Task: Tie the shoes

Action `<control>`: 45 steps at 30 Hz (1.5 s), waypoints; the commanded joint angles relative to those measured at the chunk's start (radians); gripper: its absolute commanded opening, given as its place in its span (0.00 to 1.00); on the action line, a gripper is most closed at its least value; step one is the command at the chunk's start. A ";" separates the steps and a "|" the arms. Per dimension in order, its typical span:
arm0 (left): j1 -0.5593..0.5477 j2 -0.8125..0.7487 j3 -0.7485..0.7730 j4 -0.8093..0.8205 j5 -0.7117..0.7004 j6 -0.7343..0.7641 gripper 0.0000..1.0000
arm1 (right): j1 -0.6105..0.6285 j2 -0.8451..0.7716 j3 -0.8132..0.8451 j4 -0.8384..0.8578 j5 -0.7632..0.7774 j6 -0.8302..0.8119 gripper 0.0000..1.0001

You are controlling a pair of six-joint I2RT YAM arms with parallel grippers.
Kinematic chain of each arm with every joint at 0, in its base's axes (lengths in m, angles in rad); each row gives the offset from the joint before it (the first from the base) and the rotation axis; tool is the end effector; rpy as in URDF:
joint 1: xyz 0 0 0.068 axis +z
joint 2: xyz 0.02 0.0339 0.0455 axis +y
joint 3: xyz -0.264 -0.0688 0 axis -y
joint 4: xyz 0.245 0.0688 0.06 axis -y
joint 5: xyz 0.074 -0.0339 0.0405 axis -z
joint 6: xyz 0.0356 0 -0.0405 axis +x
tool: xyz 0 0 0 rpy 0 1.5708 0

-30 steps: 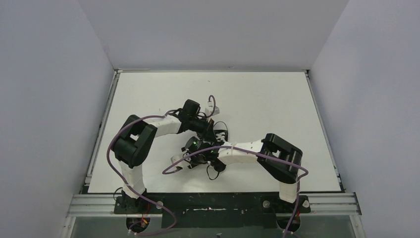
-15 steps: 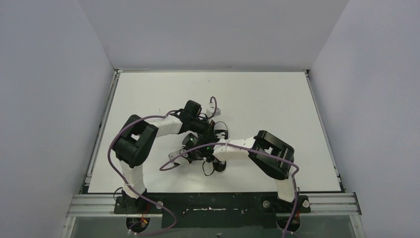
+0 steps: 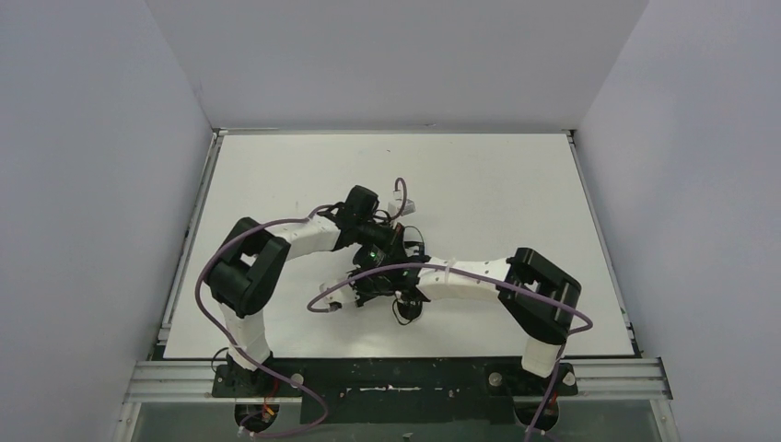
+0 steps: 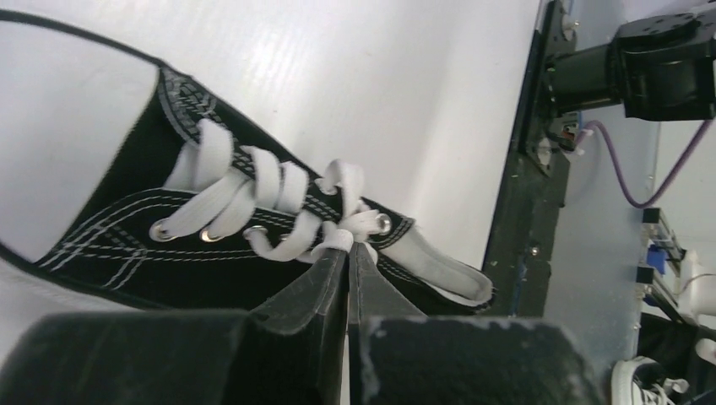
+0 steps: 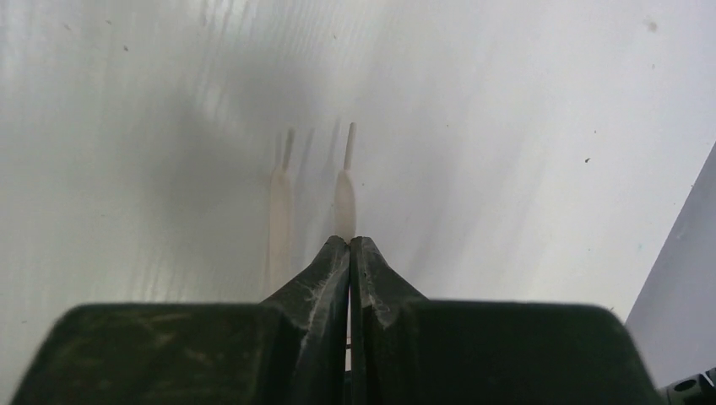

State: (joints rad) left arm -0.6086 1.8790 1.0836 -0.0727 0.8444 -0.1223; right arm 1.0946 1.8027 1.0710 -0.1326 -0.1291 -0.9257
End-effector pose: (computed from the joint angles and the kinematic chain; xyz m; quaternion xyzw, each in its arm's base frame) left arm 0.2945 -0.2377 0.1576 0.3431 0.7973 -0.4715 0.1557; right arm 0.1674 0.3345 0.1682 -0.8048 0.4790 0.0894 0.3389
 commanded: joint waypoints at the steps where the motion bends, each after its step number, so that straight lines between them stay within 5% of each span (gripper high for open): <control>1: 0.035 -0.022 -0.015 0.022 -0.011 -0.010 0.00 | 0.012 -0.168 -0.047 -0.016 -0.040 0.143 0.00; 11: 0.033 -0.113 -0.102 0.159 -0.043 -0.205 0.00 | -0.013 -0.384 -0.182 -0.011 -0.150 0.607 0.00; 16: 0.033 -0.176 -0.135 0.162 -0.083 -0.238 0.00 | -0.035 -0.533 -0.242 -0.050 -0.073 0.893 0.00; 24: 0.025 -0.198 -0.194 0.259 -0.103 -0.316 0.00 | -0.196 -0.693 -0.253 -0.412 0.069 1.339 0.00; 29: -0.002 -0.200 -0.204 0.299 -0.123 -0.352 0.00 | -0.347 -0.653 -0.217 -0.625 0.030 1.528 0.00; 36: -0.010 -0.236 -0.238 0.318 -0.178 -0.365 0.00 | -0.502 -0.400 -0.171 -0.770 -0.026 1.589 0.00; 41: -0.007 -0.273 -0.248 0.258 -0.188 -0.331 0.00 | -0.529 -0.369 -0.154 -0.633 -0.112 1.452 0.01; 45: -0.006 -0.272 -0.244 0.258 -0.167 -0.329 0.00 | -0.525 -0.465 -0.194 -0.393 -0.295 1.159 0.34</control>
State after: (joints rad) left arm -0.6186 1.6455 0.8360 0.1677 0.6640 -0.4728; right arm 0.5682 1.4490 0.8619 -0.7681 -0.2440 0.5064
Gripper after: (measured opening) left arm 0.004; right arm 0.210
